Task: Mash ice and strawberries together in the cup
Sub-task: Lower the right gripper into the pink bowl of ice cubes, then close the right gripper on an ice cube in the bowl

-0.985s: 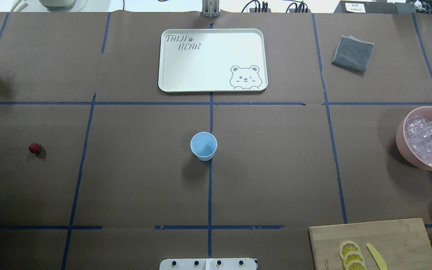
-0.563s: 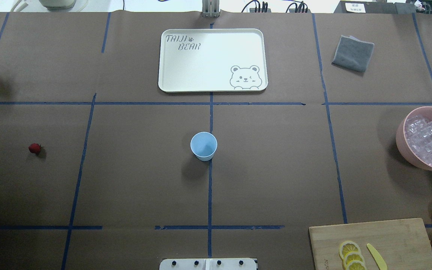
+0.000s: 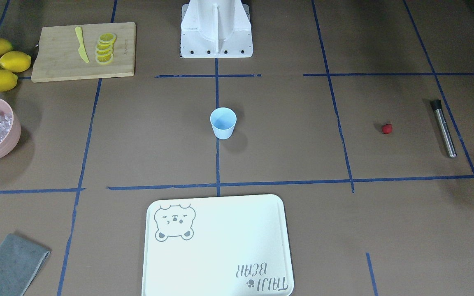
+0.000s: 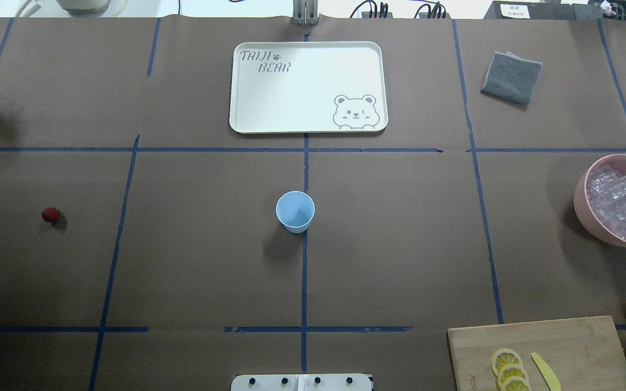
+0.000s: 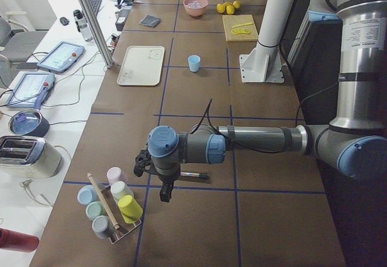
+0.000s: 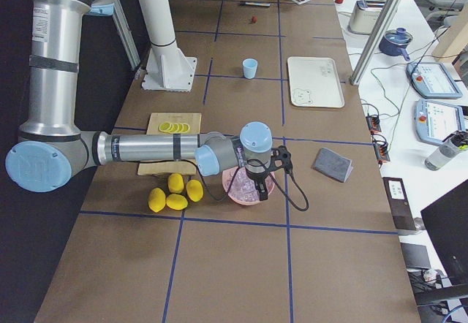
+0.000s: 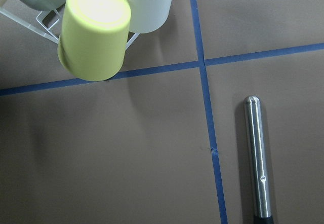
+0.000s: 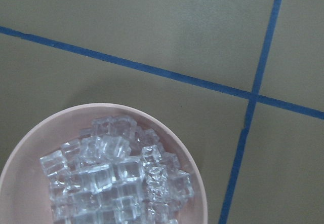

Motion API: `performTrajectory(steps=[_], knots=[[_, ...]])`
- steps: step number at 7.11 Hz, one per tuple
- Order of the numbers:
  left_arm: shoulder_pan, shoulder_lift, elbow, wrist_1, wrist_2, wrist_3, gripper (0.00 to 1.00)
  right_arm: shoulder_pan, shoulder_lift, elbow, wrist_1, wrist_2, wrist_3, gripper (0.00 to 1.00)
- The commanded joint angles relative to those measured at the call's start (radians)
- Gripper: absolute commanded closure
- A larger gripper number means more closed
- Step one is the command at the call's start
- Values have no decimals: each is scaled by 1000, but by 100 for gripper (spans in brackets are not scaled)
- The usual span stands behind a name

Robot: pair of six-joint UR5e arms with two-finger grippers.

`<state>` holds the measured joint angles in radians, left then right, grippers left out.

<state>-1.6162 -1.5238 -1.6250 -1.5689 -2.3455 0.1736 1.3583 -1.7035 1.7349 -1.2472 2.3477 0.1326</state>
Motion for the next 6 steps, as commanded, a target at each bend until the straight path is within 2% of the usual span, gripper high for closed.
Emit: performTrajectory(steps=[1,2,4,6], knots=[[-1,2,-4,0,-1,3,0,-85,8,6,28,-51,41,29],[-1,2,-4,0,-1,4,0,-111,8,14,31,-65,39,35],[-1,1,-6,0,-1,4,0,-126,8,14,32,-67,39,40],[-1,2,-4,0,-1,4,0,-142,-2,12,29,-67,32,42]])
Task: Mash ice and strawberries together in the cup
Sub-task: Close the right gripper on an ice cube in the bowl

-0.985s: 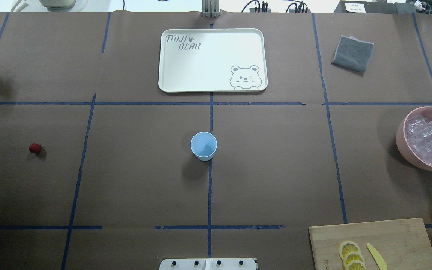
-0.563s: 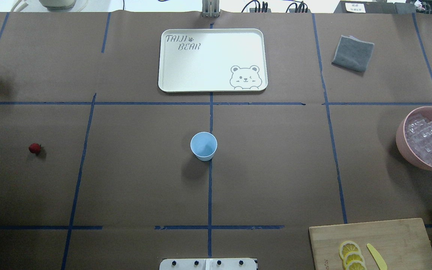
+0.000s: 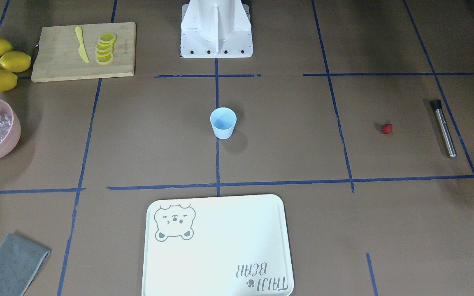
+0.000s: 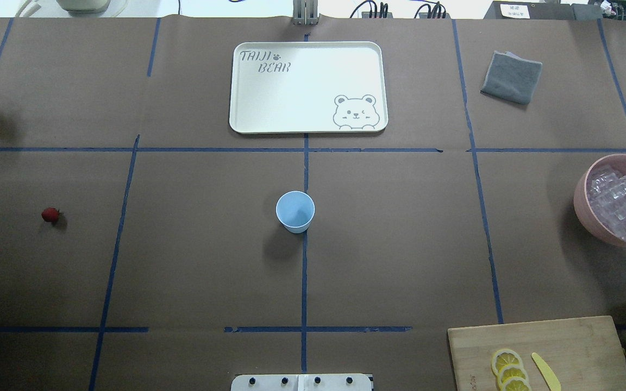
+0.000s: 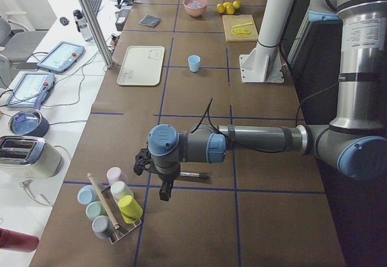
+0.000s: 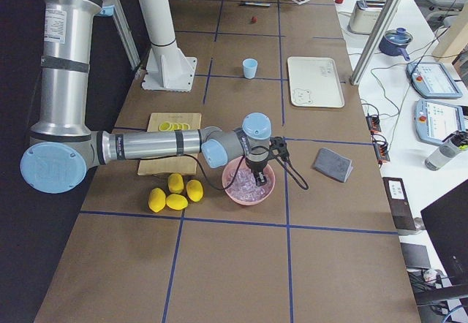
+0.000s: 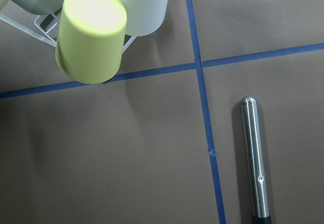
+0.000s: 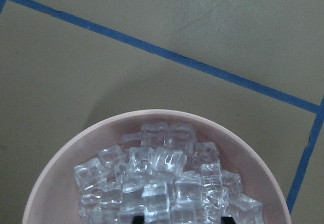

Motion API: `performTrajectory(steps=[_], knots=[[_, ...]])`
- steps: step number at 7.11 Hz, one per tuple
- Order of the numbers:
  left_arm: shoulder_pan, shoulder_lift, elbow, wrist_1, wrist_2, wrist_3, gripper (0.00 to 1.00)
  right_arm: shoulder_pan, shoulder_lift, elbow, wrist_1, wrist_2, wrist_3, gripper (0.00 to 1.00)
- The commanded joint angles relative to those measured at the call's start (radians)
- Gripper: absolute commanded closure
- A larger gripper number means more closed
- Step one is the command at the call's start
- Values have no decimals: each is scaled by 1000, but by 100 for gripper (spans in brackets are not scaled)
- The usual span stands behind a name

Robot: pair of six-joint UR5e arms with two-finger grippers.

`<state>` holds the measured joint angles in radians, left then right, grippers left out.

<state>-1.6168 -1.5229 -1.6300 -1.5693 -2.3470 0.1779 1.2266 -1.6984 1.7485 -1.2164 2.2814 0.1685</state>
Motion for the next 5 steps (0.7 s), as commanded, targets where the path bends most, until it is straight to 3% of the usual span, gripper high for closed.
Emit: performTrajectory(steps=[1,5], knots=[[0,0,-1,0,0,0,0,-12,-9,-3,-5,-2,-6,42],[0,0,-5,0,0,-5,0,-41,-10,-18,-9,-40,-17,43]])
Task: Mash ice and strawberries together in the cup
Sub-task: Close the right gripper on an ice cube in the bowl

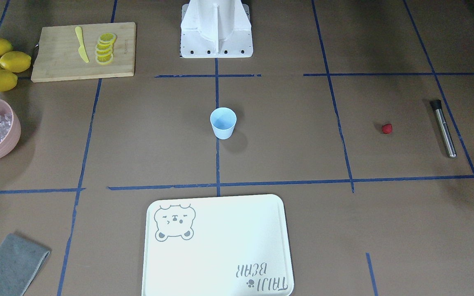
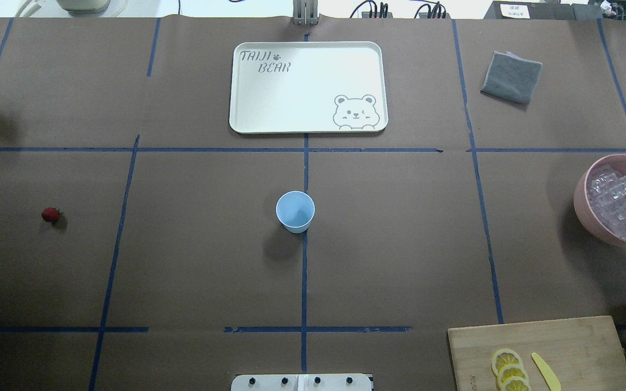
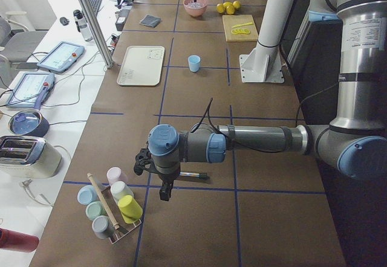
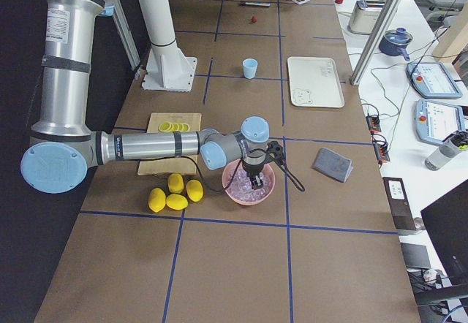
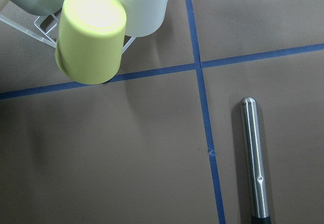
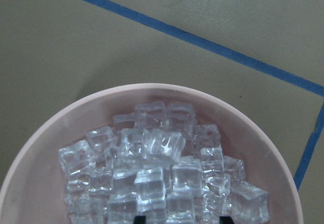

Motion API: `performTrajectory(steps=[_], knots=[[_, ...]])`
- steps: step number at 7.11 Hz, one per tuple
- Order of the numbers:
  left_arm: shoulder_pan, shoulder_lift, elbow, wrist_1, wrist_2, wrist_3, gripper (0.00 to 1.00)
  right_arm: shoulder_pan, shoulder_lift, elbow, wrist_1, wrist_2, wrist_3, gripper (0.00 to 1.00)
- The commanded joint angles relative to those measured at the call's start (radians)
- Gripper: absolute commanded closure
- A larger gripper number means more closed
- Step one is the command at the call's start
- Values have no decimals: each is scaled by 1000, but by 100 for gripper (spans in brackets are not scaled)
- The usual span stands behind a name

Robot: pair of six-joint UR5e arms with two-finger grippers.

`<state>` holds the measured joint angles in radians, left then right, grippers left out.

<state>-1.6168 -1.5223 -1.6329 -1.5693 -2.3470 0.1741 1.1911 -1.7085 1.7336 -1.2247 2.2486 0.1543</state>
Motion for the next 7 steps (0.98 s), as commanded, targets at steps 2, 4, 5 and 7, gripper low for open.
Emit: performTrajectory(steps=[2,4,5,7], knots=[[0,-1,-7,0,0,-2,0,-5,-2,-9,-2,-9,-4,43],[0,1,-7,0,0,-1,0,-5,-2,-17,-2,-7,-4,43],[-2,1,-7,0,-2,-1,0,-10,0,-22,-2,-9,-4,43],[-2,1,-7,0,-2,-1,0,-21,-2,-25,-2,-9,-4,44]])
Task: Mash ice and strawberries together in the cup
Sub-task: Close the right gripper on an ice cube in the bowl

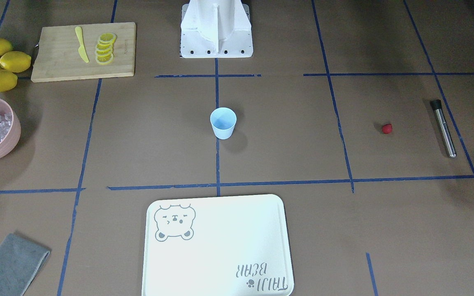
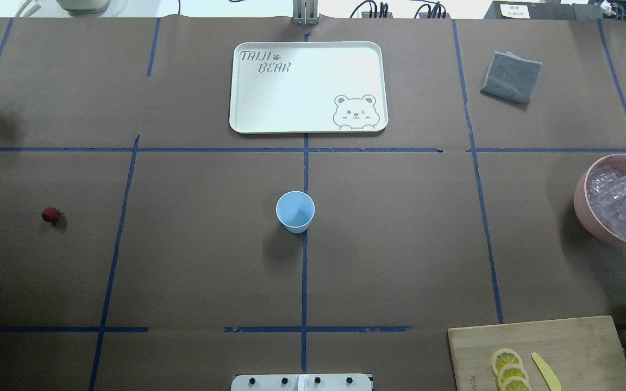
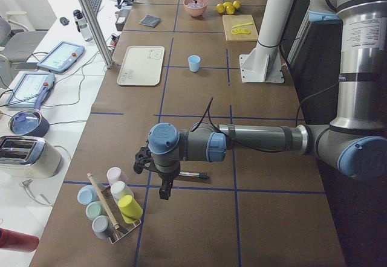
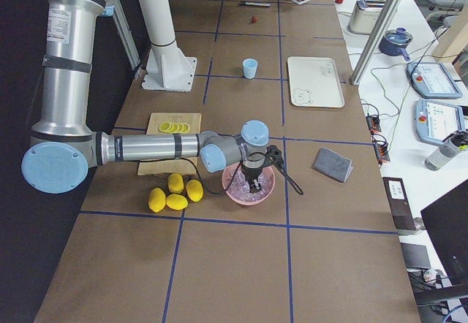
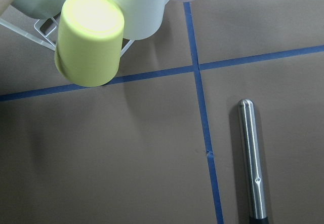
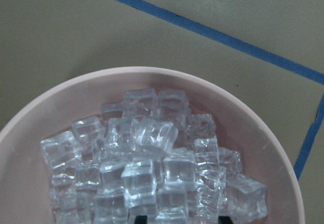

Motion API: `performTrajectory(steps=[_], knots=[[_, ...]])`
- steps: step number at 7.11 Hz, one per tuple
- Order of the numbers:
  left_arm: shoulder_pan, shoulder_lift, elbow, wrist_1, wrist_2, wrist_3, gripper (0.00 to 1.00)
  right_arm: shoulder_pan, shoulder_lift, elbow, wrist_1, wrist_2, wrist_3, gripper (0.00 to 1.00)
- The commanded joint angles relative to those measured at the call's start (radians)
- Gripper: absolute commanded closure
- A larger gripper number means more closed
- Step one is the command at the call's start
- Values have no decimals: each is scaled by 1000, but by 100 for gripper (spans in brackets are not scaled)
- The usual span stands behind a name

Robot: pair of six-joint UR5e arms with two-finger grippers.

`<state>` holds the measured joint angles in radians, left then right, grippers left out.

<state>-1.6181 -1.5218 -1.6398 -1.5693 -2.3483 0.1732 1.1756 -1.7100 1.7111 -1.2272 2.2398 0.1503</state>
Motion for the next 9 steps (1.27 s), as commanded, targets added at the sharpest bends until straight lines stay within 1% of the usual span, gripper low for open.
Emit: performTrajectory(steps=[1,6,7,8,9], knots=[[0,0,-2,0,0,0,0,-14,0,-7,0,0,0,44],[-3,8,-21,0,0,-3,0,-19,1,-7,0,1,-2,47],[-3,9,-18,2,-35,-3,0,-17,1,-8,0,1,-3,47],[-5,9,-20,2,-45,-4,0,-17,1,-10,0,1,-3,50],[-5,9,-21,2,-45,-3,0,-17,-3,-10,0,1,-3,57]])
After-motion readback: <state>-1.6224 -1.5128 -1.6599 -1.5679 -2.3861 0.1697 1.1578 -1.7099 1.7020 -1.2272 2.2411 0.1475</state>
